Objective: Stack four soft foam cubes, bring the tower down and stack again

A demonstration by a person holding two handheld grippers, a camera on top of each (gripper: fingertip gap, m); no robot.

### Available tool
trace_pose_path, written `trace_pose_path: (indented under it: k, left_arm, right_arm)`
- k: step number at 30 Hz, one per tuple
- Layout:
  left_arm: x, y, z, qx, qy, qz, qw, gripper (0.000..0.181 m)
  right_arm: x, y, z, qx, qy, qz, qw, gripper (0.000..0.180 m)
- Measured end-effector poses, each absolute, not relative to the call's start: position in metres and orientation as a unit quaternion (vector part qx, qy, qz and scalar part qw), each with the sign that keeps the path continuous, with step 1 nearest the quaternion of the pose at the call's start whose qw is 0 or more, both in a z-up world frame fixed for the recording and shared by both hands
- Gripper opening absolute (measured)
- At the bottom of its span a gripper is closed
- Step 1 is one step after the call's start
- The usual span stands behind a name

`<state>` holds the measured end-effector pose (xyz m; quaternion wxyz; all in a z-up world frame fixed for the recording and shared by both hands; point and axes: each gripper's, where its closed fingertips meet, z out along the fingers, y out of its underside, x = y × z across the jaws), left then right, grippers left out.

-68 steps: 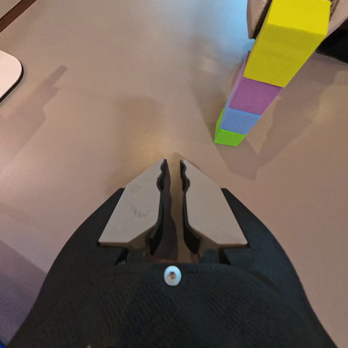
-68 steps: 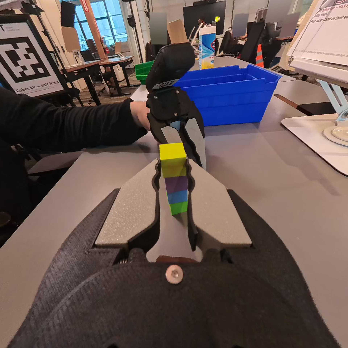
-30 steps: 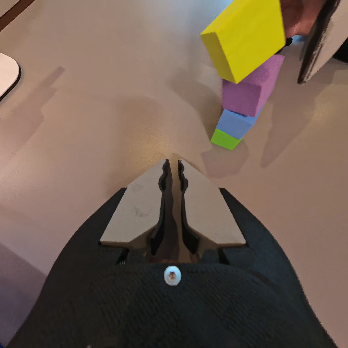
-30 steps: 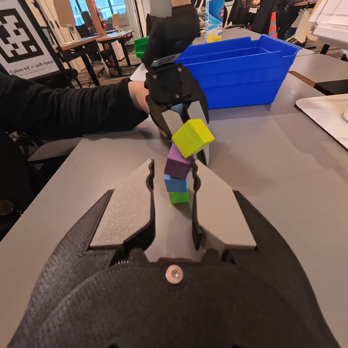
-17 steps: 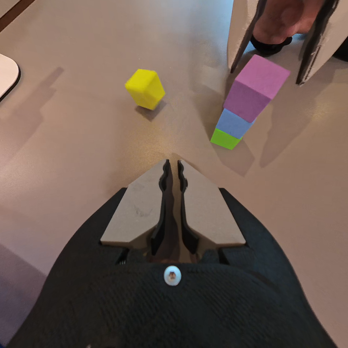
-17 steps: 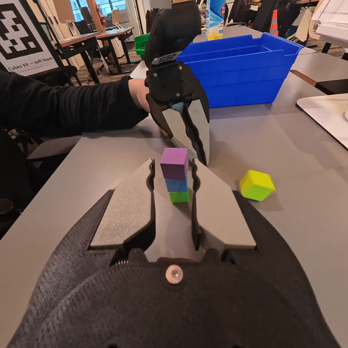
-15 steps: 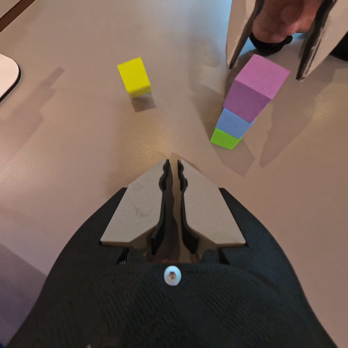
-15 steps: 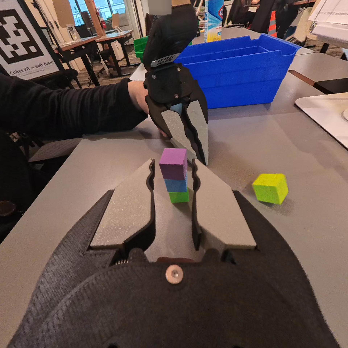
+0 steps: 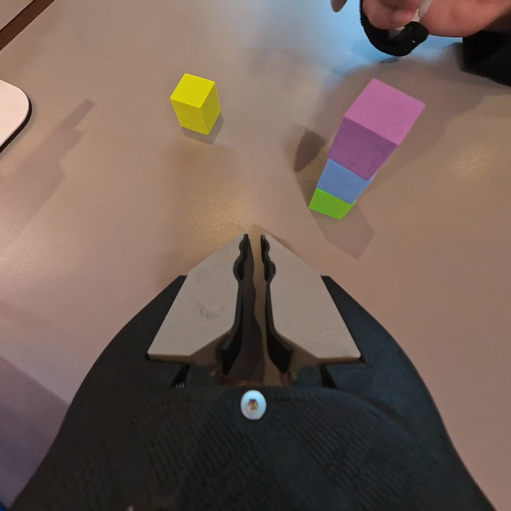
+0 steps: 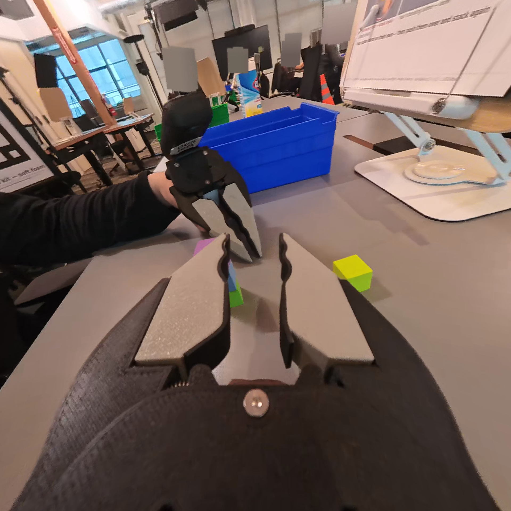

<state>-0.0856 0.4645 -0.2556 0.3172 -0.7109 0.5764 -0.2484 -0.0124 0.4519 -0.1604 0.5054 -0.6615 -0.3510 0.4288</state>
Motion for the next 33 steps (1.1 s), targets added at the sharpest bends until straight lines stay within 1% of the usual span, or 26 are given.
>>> trace_pose_path:
  k: [5,12,15,22,24,29,32,33]
  left_arm:
    - [-0.085,0.465,-0.256,-0.712,0.575,-0.249,0.317,0.007]
    - [-0.084,0.464,-0.256,-0.713,0.573,-0.247,0.319,0.007]
    - [-0.083,0.463,-0.256,-0.711,0.576,-0.245,0.320,0.006]
    - [-0.082,0.462,-0.256,-0.710,0.578,-0.244,0.321,0.004]
    - [-0.082,0.462,-0.256,-0.709,0.578,-0.244,0.321,0.004]
    - [-0.082,0.462,-0.256,-0.710,0.577,-0.247,0.319,0.004]
    - [-0.082,0.462,-0.256,-0.711,0.576,-0.250,0.317,0.004]
    - [-0.082,0.462,-0.256,-0.711,0.576,-0.250,0.316,0.004]
  right_arm:
    - [-0.008,0.464,-0.172,-0.690,-0.335,0.395,0.505,0.032]
    - [0.000,0.488,-0.203,-0.757,-0.344,0.262,0.490,0.033]
    - [0.001,0.496,-0.212,-0.769,-0.359,0.229,0.477,0.036]
    - [0.008,0.520,-0.210,-0.751,-0.387,0.229,0.483,0.038]
    - [0.011,0.527,-0.214,-0.746,-0.411,0.220,0.476,0.037]
    - [0.000,0.529,-0.220,-0.731,-0.456,0.261,0.435,0.037]
    - [0.000,0.535,-0.233,-0.746,-0.471,0.239,0.407,0.033]
    - [0.000,0.537,-0.237,-0.752,-0.474,0.229,0.396,0.026]
